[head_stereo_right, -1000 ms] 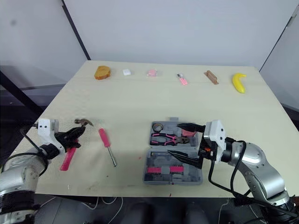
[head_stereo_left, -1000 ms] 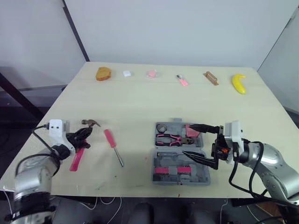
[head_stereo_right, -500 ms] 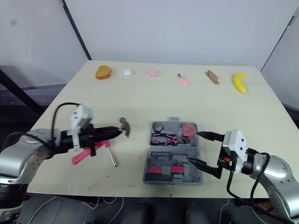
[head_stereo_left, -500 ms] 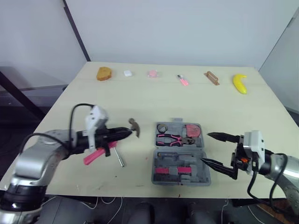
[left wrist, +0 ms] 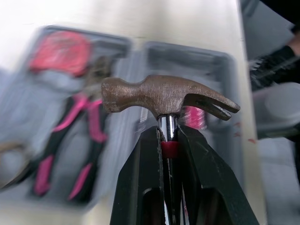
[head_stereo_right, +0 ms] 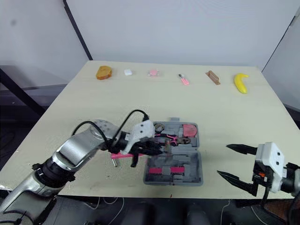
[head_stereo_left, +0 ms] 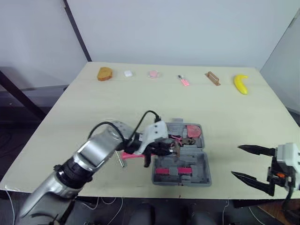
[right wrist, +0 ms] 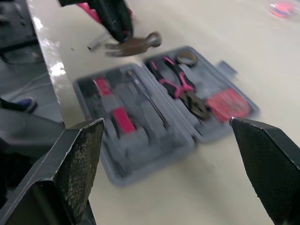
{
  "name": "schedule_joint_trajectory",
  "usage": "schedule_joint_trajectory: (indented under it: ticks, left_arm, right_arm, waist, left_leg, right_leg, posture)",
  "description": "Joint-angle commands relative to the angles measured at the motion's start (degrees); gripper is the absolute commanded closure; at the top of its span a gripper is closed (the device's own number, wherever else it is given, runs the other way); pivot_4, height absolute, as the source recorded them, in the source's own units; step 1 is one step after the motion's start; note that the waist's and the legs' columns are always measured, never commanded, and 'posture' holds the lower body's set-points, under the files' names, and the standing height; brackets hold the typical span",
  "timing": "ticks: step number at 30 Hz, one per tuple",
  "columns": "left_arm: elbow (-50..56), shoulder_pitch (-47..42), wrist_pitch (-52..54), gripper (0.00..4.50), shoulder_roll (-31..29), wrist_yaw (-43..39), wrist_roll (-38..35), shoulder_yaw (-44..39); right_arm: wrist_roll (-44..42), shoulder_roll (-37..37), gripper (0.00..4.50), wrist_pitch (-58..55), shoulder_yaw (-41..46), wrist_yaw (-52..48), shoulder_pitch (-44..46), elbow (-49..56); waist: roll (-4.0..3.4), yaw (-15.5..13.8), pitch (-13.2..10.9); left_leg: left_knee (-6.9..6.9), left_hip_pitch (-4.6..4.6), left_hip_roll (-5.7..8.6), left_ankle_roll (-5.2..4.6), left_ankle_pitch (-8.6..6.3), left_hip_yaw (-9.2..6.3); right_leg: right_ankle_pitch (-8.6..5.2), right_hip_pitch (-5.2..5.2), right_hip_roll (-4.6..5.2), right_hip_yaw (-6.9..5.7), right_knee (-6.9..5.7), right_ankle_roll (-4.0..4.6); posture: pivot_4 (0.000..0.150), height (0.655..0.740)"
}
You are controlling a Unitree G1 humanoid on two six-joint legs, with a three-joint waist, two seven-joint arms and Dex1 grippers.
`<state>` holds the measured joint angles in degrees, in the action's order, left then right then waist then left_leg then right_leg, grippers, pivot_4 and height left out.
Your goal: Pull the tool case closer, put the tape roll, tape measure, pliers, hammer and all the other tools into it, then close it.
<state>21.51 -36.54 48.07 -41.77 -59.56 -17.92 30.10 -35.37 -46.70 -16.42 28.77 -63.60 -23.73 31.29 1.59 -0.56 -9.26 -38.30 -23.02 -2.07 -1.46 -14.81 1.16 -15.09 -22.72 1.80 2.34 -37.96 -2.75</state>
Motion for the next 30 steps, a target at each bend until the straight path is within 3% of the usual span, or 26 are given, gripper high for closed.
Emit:
schedule_joint_trajectory:
  ticks: [1, 15, 30]
  left_arm:
    - [2.26, -3.61, 3.0, 4.47, 2.52, 1.55, 3.56, 4.76]
    - [-2.47, -10.25, 9.72, 4.47, 16.68, 6.31, 7.73, 13.29]
    - [-12.82, -13.07, 10.88, 4.47, 23.19, 9.93, 13.33, 19.95]
  right_arm:
    - [-0.79, -1.38, 0.0, 0.22, 3.85, -1.94, -1.12, -0.18]
    - [-0.55, -3.34, 0.0, -0.43, 8.39, -6.04, -2.8, -2.88]
    - [0.11, -4.58, 0.0, 0.24, 8.59, -7.36, -1.86, -4.48]
  waist:
    - [0.0, -0.15, 0.0]
    - [-0.03, -0.17, 0.0]
    - [-0.06, -0.17, 0.01]
  left_leg:
    - [0.0, 0.0, 0.0, 0.0, 0.0, 0.0]
    - [-0.04, -0.01, 0.03, 0.0, 0.0, -0.03]
    - [-0.04, -0.01, 0.04, 0.0, 0.0, -0.03]
  right_leg:
    - [0.0, 0.0, 0.0, 0.0, 0.0, 0.0]
    - [0.0, 0.01, -0.03, 0.05, -0.01, -0.01]
    - [0.0, 0.01, -0.02, 0.06, -0.01, -0.01]
  posture:
    - [0.15, 0.74]
    - [0.15, 0.74]
    - [0.15, 0.74]
